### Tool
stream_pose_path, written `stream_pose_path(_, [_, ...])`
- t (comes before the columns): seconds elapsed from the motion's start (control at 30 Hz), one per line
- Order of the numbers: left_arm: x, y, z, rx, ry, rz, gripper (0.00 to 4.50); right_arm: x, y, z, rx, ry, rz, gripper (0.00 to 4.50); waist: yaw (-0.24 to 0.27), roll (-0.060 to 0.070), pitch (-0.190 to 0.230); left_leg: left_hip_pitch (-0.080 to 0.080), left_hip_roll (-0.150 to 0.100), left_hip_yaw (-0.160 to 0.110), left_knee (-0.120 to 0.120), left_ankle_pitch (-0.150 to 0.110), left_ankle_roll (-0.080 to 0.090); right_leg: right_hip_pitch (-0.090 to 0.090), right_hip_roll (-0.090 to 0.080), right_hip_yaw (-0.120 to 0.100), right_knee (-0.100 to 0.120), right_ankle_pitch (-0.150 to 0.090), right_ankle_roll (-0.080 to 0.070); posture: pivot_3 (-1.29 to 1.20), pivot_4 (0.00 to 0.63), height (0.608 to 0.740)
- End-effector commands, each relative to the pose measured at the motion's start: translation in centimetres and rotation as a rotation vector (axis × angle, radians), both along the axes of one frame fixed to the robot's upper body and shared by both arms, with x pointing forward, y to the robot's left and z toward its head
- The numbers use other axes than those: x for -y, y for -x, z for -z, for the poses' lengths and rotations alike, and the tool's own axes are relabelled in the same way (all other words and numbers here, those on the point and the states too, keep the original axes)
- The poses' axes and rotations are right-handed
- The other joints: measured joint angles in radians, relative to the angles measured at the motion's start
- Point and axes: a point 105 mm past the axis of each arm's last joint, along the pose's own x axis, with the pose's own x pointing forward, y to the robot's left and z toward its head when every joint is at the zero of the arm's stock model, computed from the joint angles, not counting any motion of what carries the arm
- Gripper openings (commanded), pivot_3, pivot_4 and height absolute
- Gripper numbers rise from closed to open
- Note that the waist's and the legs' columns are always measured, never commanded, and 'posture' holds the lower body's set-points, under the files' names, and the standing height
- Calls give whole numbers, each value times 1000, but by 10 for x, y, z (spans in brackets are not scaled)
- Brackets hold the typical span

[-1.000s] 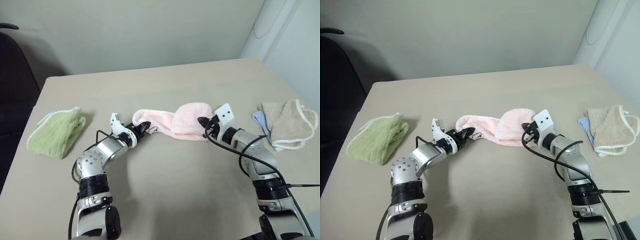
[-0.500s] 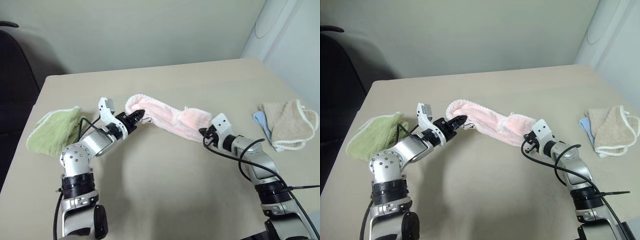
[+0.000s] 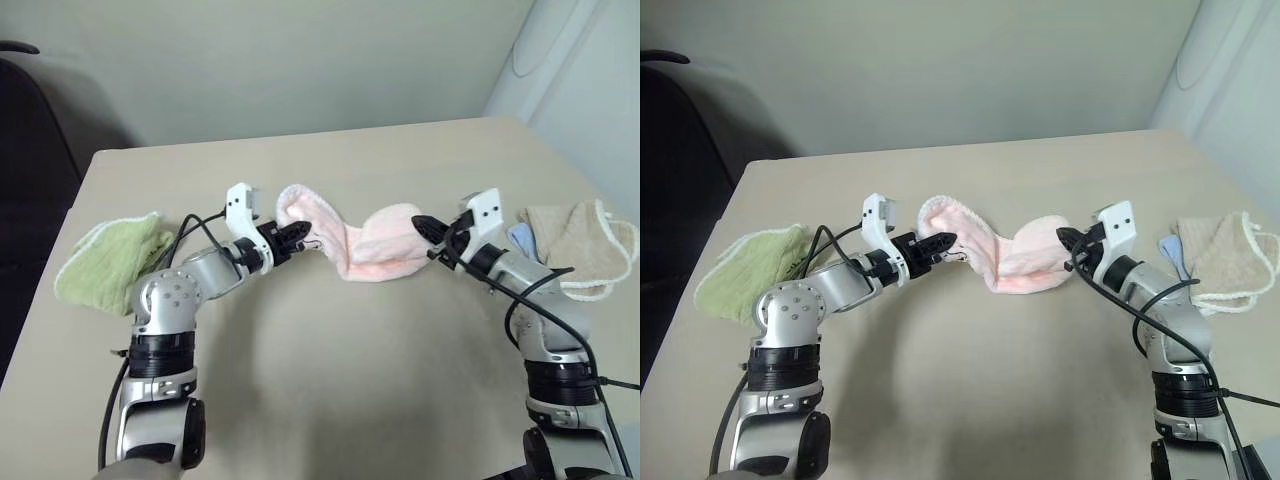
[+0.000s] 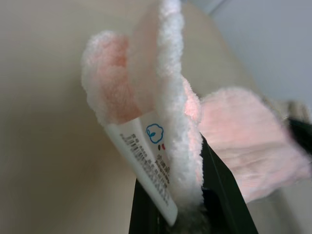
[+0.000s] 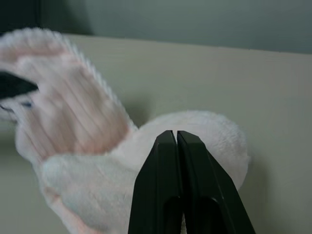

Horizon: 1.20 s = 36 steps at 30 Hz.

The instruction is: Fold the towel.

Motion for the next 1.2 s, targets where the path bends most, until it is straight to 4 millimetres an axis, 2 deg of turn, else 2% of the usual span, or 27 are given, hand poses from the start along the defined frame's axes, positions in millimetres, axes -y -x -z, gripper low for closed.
stream_pose_path(0.03, [36,3,-27,129,-69,165,21,8,8,-25,54,-40,-7,122,5,0,0,0,0,-1,0,0,0,0,0,0,0,0,0,0,150,735])
stream_pose_path(0.1, [45,2,-29,145,-91,203,21,7,11,-19,39,1,-19,122,5,0,0,0,0,0,1,0,1,0,0,0,-1,0,0,0,150,735])
stream_pose_path(0.2, [47,1,-29,152,-99,216,21,7,13,-18,35,10,-22,122,-3,0,0,0,0,0,0,-1,2,1,-1,0,-5,3,5,0,150,735])
stream_pose_path(0.23, [53,-1,-30,150,-98,234,21,8,11,-4,-6,56,2,122,-5,0,0,0,1,1,0,-1,2,1,-1,2,-6,6,12,0,150,735])
stream_pose_path(0.33, [62,-4,-30,142,-93,264,21,11,8,31,-102,166,60,122,-5,0,0,-1,2,-1,-1,-2,3,1,-1,1,-9,8,13,0,150,735])
stream_pose_path(0.43, [62,-5,-29,138,-87,268,21,11,7,41,-118,207,72,122,-5,0,0,-2,3,0,-1,-3,5,0,-1,1,-9,9,15,0,150,735])
stream_pose_path(0.57, [59,-5,-27,129,-83,256,0,13,9,52,-150,213,80,1081,-5,0,0,-2,3,0,-1,-4,6,0,-1,2,-11,10,17,0,150,735])
stream_pose_path(0.87, [53,-5,-22,108,-62,225,0,13,14,37,-99,190,60,4264,-4,0,0,-2,3,1,1,-4,6,0,-2,2,-11,10,17,0,150,735])
stream_pose_path(0.9, [53,-5,-21,105,-59,223,0,14,15,35,-88,184,62,4411,-4,0,0,-2,3,1,1,-4,6,0,-2,2,-11,10,17,0,150,735])
stream_pose_path(1.07, [55,-4,-27,113,-25,226,0,18,24,6,1,69,46,4411,-2,0,0,-3,3,1,2,-4,6,1,-2,2,-11,10,17,0,150,735])
stream_pose_path(1.17, [56,-4,-29,118,-13,229,0,20,27,-1,13,27,42,4411,-1,0,0,-3,2,1,4,-4,6,1,-1,2,-11,10,17,0,150,735])
stream_pose_path(1.2, [59,-3,-34,135,-16,246,0,26,28,-9,28,-15,57,4411,-1,0,0,-3,2,1,4,-4,7,1,-1,2,-11,10,17,0,150,735])
